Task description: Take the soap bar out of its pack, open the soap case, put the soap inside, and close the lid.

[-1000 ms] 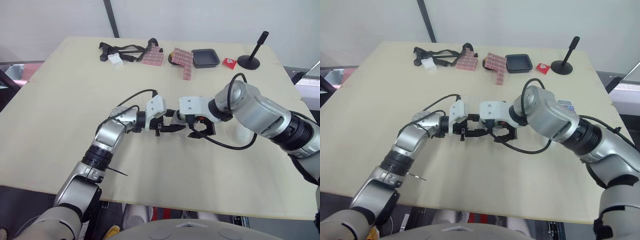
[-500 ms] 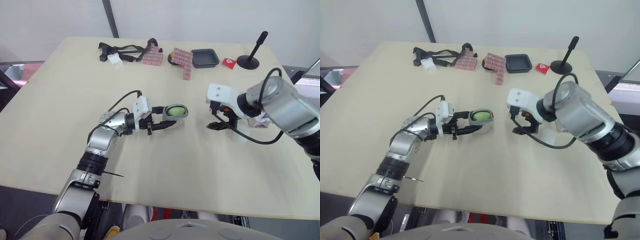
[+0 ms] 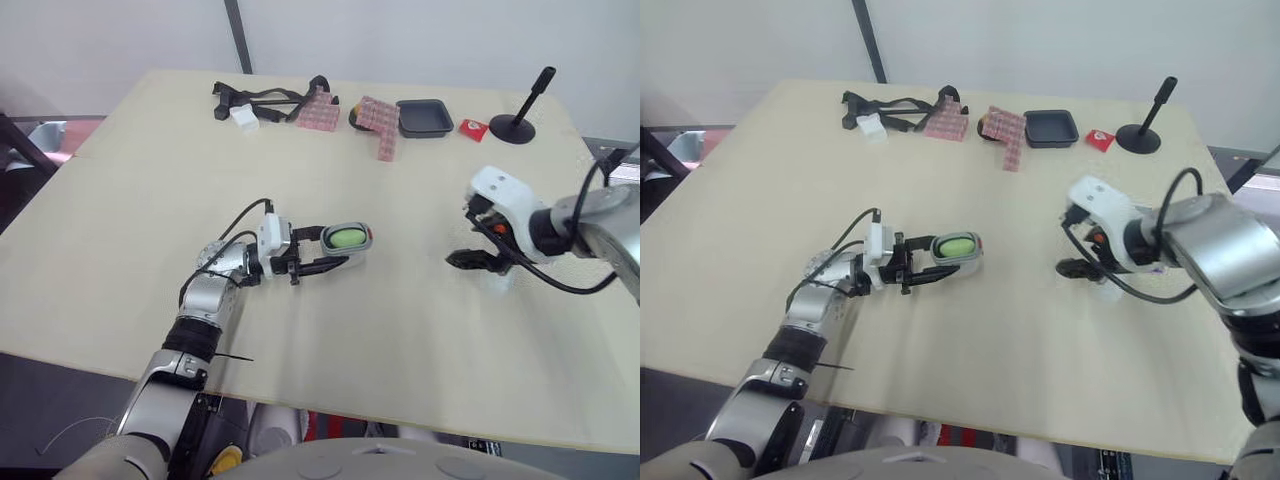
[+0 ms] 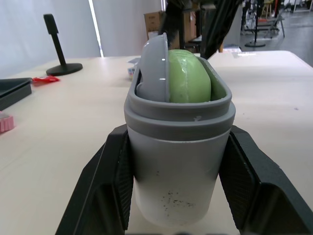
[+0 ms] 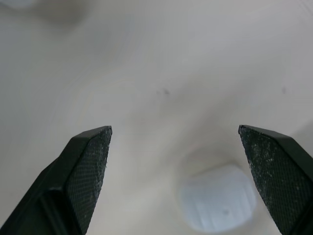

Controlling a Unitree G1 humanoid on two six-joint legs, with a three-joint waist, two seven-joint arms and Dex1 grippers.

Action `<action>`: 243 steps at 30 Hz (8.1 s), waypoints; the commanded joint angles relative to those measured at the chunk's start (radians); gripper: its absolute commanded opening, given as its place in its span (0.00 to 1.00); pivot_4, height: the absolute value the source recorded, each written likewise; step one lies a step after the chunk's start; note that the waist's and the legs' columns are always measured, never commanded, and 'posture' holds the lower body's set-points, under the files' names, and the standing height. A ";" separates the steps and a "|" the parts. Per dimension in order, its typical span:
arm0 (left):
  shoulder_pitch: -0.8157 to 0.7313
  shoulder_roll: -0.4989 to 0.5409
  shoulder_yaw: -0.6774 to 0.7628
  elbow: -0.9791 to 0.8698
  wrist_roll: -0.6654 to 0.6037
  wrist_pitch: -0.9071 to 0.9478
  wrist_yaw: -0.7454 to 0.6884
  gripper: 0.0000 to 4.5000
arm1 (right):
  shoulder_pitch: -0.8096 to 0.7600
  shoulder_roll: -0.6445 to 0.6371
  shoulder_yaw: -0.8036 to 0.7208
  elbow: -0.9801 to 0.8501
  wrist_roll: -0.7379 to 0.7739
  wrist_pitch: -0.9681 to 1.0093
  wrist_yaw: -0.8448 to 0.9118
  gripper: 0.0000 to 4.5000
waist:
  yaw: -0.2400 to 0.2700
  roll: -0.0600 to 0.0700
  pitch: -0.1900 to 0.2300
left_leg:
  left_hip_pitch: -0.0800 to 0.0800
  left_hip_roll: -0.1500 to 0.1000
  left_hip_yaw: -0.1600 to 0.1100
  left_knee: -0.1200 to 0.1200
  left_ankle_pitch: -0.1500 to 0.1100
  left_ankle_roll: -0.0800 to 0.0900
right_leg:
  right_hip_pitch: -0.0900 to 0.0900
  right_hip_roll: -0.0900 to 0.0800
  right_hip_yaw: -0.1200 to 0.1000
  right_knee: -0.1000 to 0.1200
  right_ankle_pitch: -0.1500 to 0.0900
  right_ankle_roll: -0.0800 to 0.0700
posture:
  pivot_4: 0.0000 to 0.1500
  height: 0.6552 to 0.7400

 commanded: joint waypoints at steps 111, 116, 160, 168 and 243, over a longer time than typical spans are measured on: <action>-0.145 -0.155 -0.046 0.324 0.129 -0.260 -0.023 0.43 | -0.407 0.112 0.501 0.009 -0.123 -0.505 0.332 0.43 | -0.022 0.001 -0.001 | 0.002 0.000 0.000 0.001 -0.001 0.000 | 0.002 -0.001 -0.001 0.005 0.000 0.000 | 1.00 1.00; -0.147 -0.156 -0.044 0.327 0.130 -0.264 -0.019 0.43 | -0.419 0.125 0.511 0.017 -0.137 -0.500 0.336 0.43 | -0.022 0.001 -0.001 | 0.002 0.000 0.000 0.001 -0.001 0.000 | 0.002 -0.001 -0.001 0.006 0.000 0.000 | 1.00 1.00; -0.144 -0.138 -0.039 0.314 0.117 -0.238 -0.019 0.43 | -0.258 0.094 -0.054 -0.139 0.131 -0.315 0.192 0.38 | -0.020 0.001 -0.001 | -0.001 0.000 0.000 0.004 -0.001 0.001 | 0.000 -0.001 -0.001 0.008 0.000 0.000 | 1.00 1.00; -0.147 -0.132 -0.039 0.312 0.122 -0.235 -0.014 0.43 | -0.110 0.153 -0.063 -0.168 0.198 -0.370 0.147 0.01 | -0.010 0.001 -0.002 | -0.001 -0.001 0.000 0.005 -0.001 0.002 | 0.001 -0.001 0.000 0.006 0.000 0.000 | 1.00 1.00; -0.149 -0.116 -0.047 0.301 0.141 -0.260 0.003 0.43 | -0.385 0.332 0.093 0.401 0.145 -0.477 0.087 0.43 | -0.022 0.001 -0.002 | -0.001 0.000 0.000 0.004 -0.002 0.001 | 0.002 0.000 -0.001 0.005 0.000 0.000 | 1.00 1.00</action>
